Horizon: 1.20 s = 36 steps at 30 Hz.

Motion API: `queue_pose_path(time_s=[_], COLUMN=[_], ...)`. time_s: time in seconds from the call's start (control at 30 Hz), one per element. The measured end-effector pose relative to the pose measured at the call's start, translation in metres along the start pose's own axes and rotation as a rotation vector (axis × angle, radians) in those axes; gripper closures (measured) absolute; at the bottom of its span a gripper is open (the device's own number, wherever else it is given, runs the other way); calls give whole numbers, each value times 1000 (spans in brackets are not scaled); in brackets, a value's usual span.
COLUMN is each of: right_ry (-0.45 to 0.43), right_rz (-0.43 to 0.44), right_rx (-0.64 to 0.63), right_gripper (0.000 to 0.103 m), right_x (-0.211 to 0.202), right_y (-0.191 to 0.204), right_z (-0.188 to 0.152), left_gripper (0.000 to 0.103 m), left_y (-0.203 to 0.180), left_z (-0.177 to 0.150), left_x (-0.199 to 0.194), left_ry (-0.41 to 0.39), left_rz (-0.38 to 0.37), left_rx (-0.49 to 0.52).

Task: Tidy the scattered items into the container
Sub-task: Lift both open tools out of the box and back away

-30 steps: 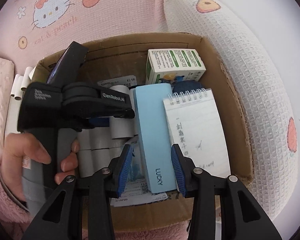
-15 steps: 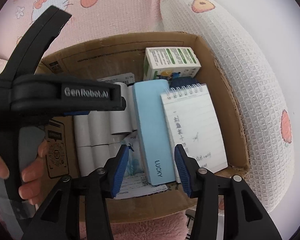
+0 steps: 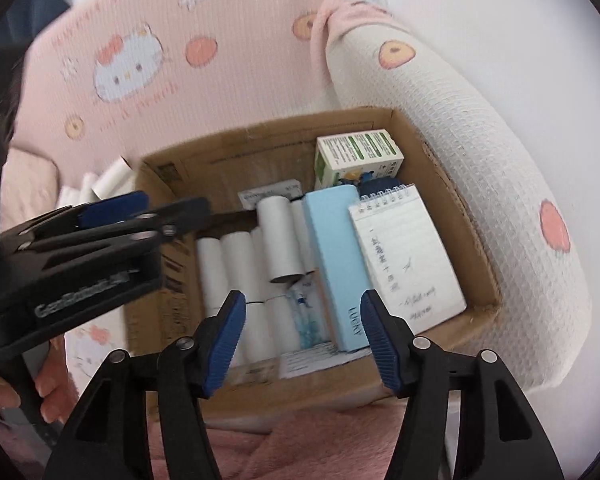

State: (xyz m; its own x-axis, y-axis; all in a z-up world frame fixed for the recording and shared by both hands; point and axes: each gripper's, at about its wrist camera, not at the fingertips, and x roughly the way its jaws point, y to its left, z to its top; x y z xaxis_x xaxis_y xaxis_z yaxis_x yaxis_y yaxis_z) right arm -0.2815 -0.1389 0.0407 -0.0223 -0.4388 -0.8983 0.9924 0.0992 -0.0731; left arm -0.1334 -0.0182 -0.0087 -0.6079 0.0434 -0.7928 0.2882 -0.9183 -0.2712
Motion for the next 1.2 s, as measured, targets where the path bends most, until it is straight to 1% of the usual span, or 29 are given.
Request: queue_pose_path(time_s=[0.03,0.07,0.1,0.13,0.17,0.23,0.3,0.37,0.43,0.47,0.5,0.57,0.63,0.7,0.73,0.77,0.83,0.9,0.97,1.03,1.13,1.17,1.2], right_ry=[-15,-23,-35,-47,-52,-73,-99,-130,-178,-198,-217,-248,-246,-242,-249,-251,-240,-234,-222,-220,-235,-241,-247], right_rz=[19,29,38,41,41,42,50,68,93,96,87,45,35,62,96,120,141,132,99,63,61,63,64], right_rx=[12,16,24,33,37,63,105,149,199,224,250,304,331,299,269,262,262,249,243,242,246,248,248], right_gripper=[45,45,44,43,41,38,37,36,33,27,24,22,22,22,22,22,22,21,21,21,21,20,17], right_x=[-7,-11,-18,-24,-19,-26,-32,-39,-48,-52,-56,-60,-60,-60,-60,-60,-60,-60,-60,-62,-70,-73,-77], right_y=[3,4,7,10,11,15,16,18,20,21,23,28,36,45,51,53,54,55,55,54,50,49,47], right_z=[-5,-7,-12,-17,-17,-26,-31,-34,-37,-38,-39,-43,-46,-49,-52,-55,-60,-63,-65,-68,-72,-73,-74], left_gripper=[31,31,30,30,30,30,30,30,30,30,30,30,30,30,30,30,30,30,30,30,30,30,30], left_y=[-3,15,19,26,30,29,32,33,32,32,31,33,33,34,32,32,30,24,16,9,1,-1,-3], left_z=[2,3,0,-7,-14,-28,-36,-42,-50,-53,-56,-59,-62,-64,-65,-65,-65,-67,-70,-73,-77,-77,-78], left_x=[-3,-6,-15,-21,-27,-38,-54,-57,-64,-64,-67,-74,-79,-84,-87,-89,-93,-96,-98,-100,-103,-104,-106], left_ry=[-15,-26,-36,-51,-61,-79,-78,-74,-69,-70,-73,-71,-45,-22,-17,-10,-6,-13,-16,-16,4,10,14], left_rz=[19,42,66,97,118,158,180,193,228,247,278,320,335,331,331,338,358,386,426,450,467,466,464], left_rx=[26,50,74,110,140,219,261,297,345,364,387,407,415,405,398,394,389,401,416,425,433,434,436])
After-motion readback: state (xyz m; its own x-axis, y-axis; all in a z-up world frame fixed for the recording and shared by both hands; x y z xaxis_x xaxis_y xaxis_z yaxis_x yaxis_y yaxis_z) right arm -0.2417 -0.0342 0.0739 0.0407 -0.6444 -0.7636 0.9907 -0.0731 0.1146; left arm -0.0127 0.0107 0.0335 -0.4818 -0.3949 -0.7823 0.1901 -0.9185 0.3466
